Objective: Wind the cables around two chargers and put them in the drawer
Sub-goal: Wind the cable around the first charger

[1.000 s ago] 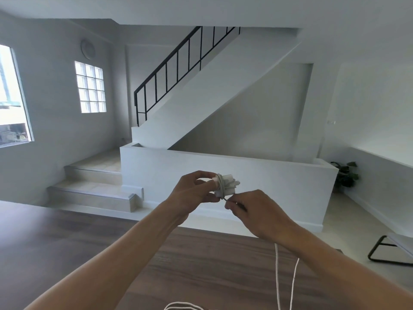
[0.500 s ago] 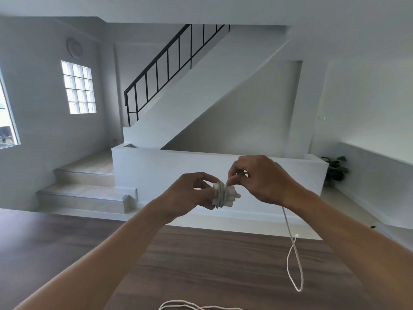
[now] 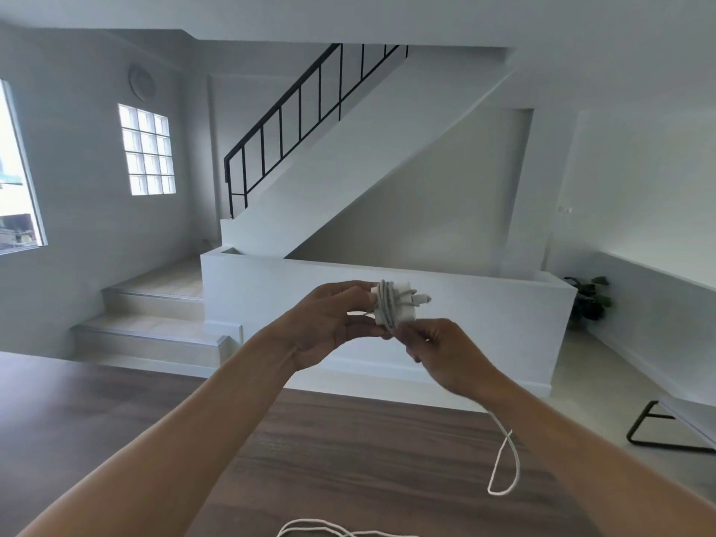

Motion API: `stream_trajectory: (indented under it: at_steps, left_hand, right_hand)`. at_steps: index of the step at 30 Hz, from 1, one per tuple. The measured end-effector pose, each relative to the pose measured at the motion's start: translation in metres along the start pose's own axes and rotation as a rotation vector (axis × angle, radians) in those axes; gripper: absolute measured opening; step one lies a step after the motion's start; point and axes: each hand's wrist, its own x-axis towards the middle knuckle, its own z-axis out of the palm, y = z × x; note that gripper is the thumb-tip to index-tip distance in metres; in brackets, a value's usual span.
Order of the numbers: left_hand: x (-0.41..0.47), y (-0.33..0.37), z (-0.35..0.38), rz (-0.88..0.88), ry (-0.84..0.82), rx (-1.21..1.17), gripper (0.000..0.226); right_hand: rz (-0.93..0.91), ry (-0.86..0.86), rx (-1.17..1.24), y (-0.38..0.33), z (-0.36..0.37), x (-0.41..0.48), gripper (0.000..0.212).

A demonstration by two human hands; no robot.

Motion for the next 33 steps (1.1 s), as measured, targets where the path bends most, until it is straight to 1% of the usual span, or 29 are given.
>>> stream_trajectory:
  at_steps: [2,3,5,9,13,15,20,22,26,29,33]
  left_hand:
    - [0.003,-0.002,-0.001,0.001,0.059,-0.001,0.025]
    - [0.005,-0.003,-0.001,-0.003,0.096,0.0,0.024]
    - [0.009,-0.007,-0.003,-0.01,0.179,0.023,0.023]
    - [0.013,-0.016,-0.005,-0.028,0.339,0.153,0.016]
    - [0.014,-0.023,-0.008,-0.043,0.386,0.249,0.018]
    - [0.013,-0.027,-0.007,-0.048,0.394,0.307,0.018]
    - [0.006,-0.033,-0.004,-0.017,0.32,0.447,0.016]
    - [0.005,-0.032,-0.002,-0.007,0.291,0.514,0.015]
    - [-0.003,-0.03,0.005,-0.025,0.163,0.593,0.017]
    - [-0.007,-0.031,0.008,-0.035,0.098,0.553,0.02]
    - [-0.011,-0.031,0.005,-0.094,-0.006,0.371,0.03]
  right_hand:
    - [-0.016,0.013,-0.07,-0.001,0.012,-0.006,0.028]
    - [-0.029,0.009,-0.139,-0.002,0.016,-0.008,0.026]
    - [-0.054,-0.008,-0.258,-0.005,0.022,-0.01,0.03]
    - [-0.049,-0.016,-0.407,-0.016,0.014,-0.011,0.033]
    - [-0.075,-0.114,-0.571,-0.032,0.0,-0.014,0.033]
    - [-0.087,-0.134,-0.64,-0.041,-0.005,-0.013,0.032]
    - [-0.116,-0.096,-0.716,-0.054,-0.023,-0.004,0.027]
    - [-0.129,-0.049,-0.672,-0.054,-0.029,-0.001,0.023]
    - [-0.179,0.053,-0.533,-0.045,-0.033,0.008,0.013]
    - [-0.225,0.055,-0.413,-0.032,-0.033,0.015,0.01]
    - [-0.297,0.053,-0.265,-0.018,-0.03,0.016,0.021]
